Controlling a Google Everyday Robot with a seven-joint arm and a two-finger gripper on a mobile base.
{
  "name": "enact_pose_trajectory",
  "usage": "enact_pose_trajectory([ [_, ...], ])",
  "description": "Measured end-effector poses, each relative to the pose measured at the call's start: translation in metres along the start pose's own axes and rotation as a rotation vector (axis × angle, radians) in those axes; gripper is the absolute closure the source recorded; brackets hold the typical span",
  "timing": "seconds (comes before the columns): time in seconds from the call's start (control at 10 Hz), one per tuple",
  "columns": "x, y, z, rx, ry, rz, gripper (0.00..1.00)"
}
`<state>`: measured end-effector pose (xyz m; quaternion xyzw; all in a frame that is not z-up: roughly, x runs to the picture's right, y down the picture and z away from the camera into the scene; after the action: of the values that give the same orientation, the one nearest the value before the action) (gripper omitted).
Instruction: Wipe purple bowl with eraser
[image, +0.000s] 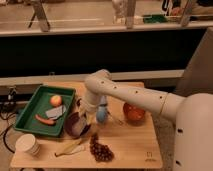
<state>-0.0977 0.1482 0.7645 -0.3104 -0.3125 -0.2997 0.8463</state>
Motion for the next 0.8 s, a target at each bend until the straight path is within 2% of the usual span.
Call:
enact_pose_trajectory([
  [0.2,0.021,0.005,-0.009,0.011,0.011,0.032,1.0],
  [0.4,0.038,-0.004,-0.017,0.028,0.015,0.058,1.0],
  [0.6,0.04,-0.022,-0.017,0.038,0.013,0.056,1.0],
  [0.8,0.033,-0.047,-0.007,0.04,0.005,0.038,1.0],
])
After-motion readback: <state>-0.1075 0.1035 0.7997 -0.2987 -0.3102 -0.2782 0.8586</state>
